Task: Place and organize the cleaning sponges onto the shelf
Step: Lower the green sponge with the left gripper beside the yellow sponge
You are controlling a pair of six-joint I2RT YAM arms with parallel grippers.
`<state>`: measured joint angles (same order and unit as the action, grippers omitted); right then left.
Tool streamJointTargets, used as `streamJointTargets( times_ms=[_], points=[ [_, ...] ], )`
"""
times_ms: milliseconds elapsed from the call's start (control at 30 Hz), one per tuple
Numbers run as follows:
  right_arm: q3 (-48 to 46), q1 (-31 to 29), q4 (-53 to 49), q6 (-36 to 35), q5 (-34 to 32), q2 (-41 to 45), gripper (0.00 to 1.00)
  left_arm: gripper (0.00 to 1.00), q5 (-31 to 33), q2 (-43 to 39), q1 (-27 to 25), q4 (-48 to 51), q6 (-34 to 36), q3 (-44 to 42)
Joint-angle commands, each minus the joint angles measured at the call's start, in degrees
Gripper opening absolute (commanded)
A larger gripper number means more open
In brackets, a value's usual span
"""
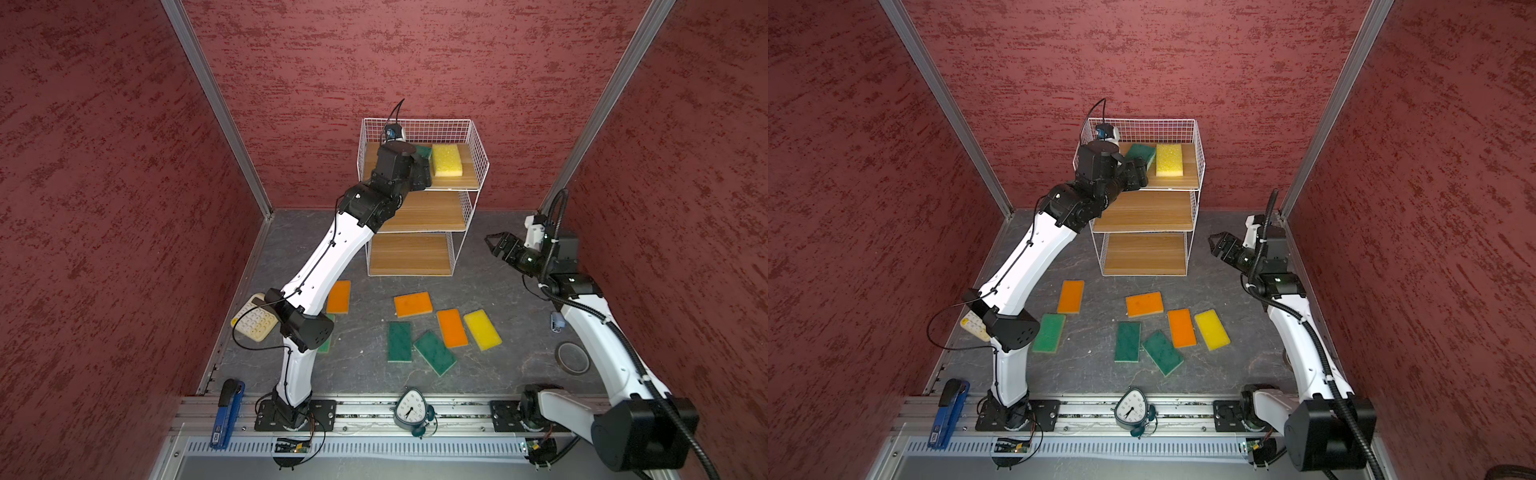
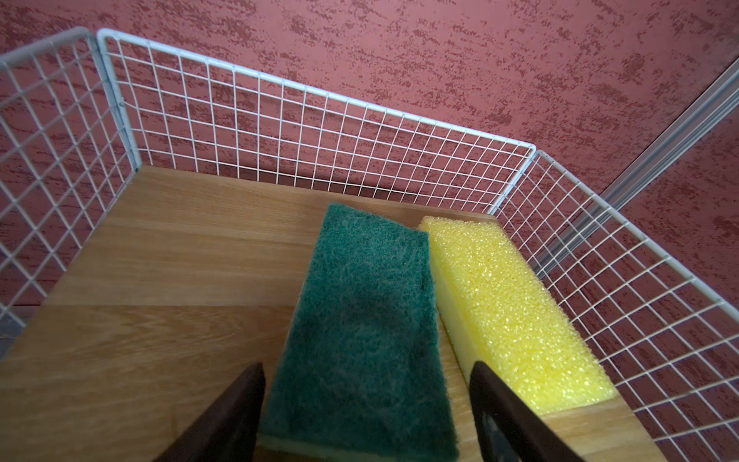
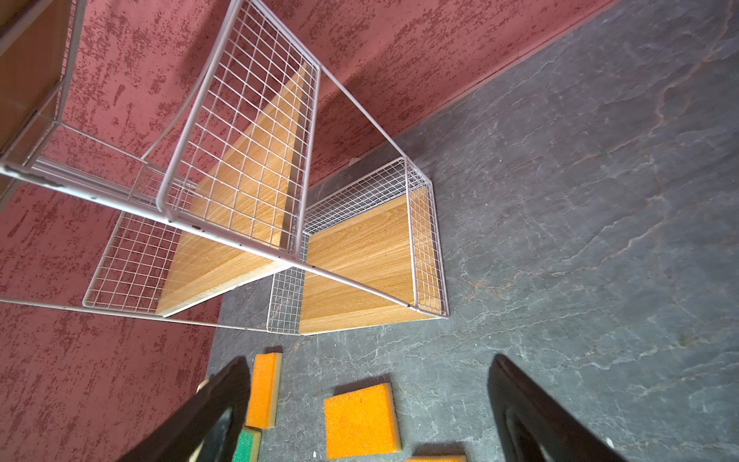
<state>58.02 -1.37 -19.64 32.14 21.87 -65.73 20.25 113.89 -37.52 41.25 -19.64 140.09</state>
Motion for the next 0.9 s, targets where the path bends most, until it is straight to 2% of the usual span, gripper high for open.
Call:
streamJointTargets(
  times_ms=[0,400,633,867],
  points=[
    [1.7,-0.4,0.0,-0.1,-1.1,1.4,0.94,0.79,-3.8,-0.2,0.3,1.4,-2.6,-2.1],
    [1.5,-0.7,0.1,0.0,-1.3,1.7,0.94,0.77,-9.2,-1.8,1.2,0.5,-4.6,-3.1],
    [1.2,-0.7,0.1,0.0,-1.2,2.0,0.94,0.76,-8.0,-3.7,1.2,-0.6,-4.6,-5.7],
    [1.2,-0.8,0.1,0.2,-1.2,2.0,0.94,0.65,-8.2,-4.0,1.6,0.6,-4.7,-5.9]
  ],
)
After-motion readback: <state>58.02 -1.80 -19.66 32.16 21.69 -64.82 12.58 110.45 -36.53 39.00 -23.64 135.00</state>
